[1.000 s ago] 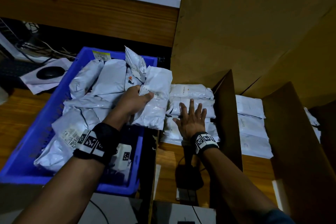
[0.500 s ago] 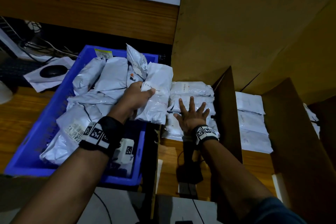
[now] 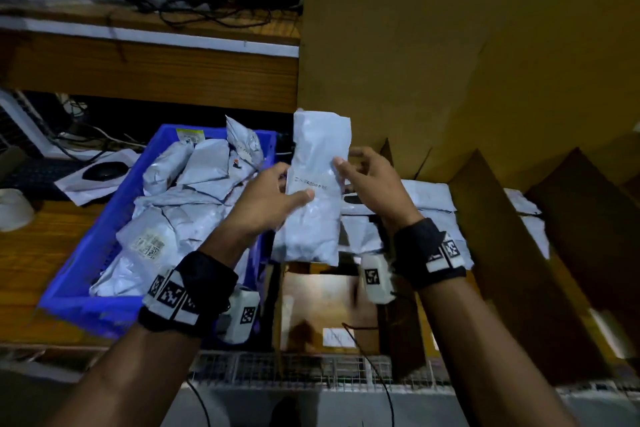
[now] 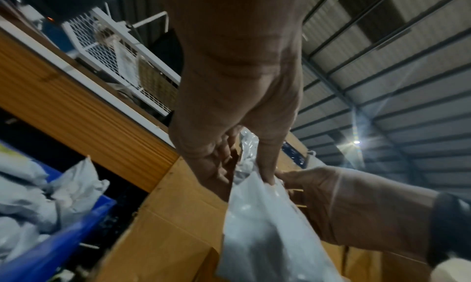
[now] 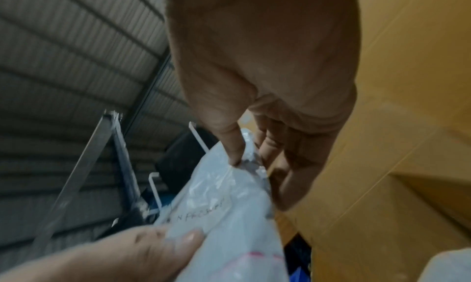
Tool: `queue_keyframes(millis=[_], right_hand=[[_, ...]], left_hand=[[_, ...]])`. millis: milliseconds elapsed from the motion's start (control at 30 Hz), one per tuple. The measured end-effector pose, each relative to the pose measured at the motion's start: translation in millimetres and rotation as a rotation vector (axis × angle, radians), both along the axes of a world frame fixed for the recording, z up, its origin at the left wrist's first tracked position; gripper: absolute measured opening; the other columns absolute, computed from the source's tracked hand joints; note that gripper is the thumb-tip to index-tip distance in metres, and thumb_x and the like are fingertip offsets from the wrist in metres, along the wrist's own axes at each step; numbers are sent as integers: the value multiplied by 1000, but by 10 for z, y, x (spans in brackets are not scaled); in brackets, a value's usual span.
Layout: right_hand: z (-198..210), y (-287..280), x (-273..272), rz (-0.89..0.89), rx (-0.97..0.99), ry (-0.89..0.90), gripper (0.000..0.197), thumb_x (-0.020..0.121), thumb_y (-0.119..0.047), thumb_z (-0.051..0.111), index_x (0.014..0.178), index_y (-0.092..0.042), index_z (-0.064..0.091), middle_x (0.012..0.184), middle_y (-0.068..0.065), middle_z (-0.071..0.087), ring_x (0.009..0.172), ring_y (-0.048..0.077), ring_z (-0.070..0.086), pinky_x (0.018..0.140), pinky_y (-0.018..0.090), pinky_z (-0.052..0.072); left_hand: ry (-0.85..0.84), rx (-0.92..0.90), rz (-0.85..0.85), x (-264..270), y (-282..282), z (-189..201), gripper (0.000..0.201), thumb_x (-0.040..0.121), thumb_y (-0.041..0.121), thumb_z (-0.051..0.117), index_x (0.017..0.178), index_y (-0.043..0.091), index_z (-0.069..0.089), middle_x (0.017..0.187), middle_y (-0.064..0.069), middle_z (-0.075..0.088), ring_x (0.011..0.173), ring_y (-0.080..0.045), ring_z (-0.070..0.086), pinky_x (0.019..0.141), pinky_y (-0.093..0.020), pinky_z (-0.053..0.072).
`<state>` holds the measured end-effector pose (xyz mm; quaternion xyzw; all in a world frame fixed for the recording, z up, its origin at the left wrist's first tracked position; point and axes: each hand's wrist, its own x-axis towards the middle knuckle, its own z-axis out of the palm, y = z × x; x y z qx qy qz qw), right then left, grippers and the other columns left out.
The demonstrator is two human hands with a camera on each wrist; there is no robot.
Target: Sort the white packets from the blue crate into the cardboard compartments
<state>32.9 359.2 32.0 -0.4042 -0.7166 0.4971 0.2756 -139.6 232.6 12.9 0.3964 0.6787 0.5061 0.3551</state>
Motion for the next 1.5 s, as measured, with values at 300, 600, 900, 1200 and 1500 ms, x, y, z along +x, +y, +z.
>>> queue_keyframes(millis=[300, 600, 900, 1200, 1500], right_hand=[[283, -1086, 1686, -223, -177, 310, 19, 107, -24, 63, 115, -8, 64, 104, 8, 80, 89, 20, 78, 70, 32, 63], [184, -1503, 2549, -351, -230, 274, 35, 105, -25, 65, 135, -24, 48, 120, 3, 75, 104, 17, 76, 82, 38, 63], [283, -1004, 2749, -356, -179, 215, 31, 106, -10, 60, 133, -22, 52, 111, -6, 76, 85, -1, 76, 60, 18, 58], [241, -49, 2584, -345, -144, 164, 22, 108, -7, 57, 129, -7, 55, 112, 6, 77, 93, 9, 78, 68, 24, 61], [-292, 1111, 2484, -348, 31, -221, 23, 100, -11, 55, 118, -24, 62, 114, 3, 72, 110, 25, 68, 98, 46, 56]], left_hand=[[5, 0, -451, 1331, -642, 162, 56, 84, 11, 88, 134, 20, 65, 122, 11, 77, 115, -10, 73, 93, -29, 60], [-82, -23, -627, 2193, -685, 96, 62, 85, 15, 89, 141, 20, 64, 129, 7, 75, 120, -13, 72, 107, -47, 56], [-97, -24, -653, 2317, -49, 55, 67, 82, 24, 92, 142, 27, 63, 132, 10, 73, 125, -15, 69, 110, -51, 54], [-154, -66, -680, 2080, 849, -19, 64, 83, 11, 90, 140, 20, 62, 127, 1, 76, 117, -18, 73, 105, -44, 58], [394, 52, -197, 1727, 1532, -358, 21, 99, 28, 72, 120, 28, 68, 116, 6, 70, 103, -12, 66, 87, -29, 51]])
